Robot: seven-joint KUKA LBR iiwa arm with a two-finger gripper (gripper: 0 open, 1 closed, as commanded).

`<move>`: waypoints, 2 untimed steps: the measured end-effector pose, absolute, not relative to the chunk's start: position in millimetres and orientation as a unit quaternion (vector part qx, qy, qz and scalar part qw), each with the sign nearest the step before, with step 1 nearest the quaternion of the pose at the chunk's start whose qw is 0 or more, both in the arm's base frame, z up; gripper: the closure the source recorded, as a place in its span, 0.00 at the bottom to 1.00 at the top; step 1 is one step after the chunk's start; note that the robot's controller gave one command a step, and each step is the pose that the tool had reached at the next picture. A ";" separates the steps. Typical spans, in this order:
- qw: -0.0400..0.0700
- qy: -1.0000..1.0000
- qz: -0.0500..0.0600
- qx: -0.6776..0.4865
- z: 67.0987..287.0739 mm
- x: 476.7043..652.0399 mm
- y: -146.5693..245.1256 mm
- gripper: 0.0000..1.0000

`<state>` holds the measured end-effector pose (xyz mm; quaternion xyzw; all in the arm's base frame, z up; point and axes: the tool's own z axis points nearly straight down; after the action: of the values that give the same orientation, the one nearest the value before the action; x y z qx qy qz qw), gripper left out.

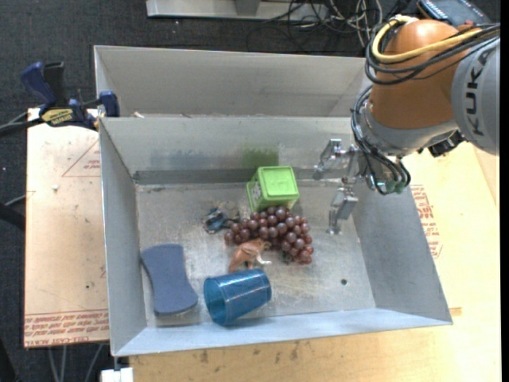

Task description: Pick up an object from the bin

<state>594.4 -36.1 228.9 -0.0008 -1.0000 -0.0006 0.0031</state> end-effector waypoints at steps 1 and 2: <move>-0.001 -1.000 0.000 0.000 233.6 595.8 -36.0 0.00; -0.005 -1.000 0.000 0.007 187.9 593.3 -6.9 0.00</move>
Offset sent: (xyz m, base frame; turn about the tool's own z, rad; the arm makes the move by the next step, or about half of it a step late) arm -0.0086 0.0735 -0.1114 -0.0423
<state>593.3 -6.9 187.9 0.0075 -1.0000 0.0002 -0.0045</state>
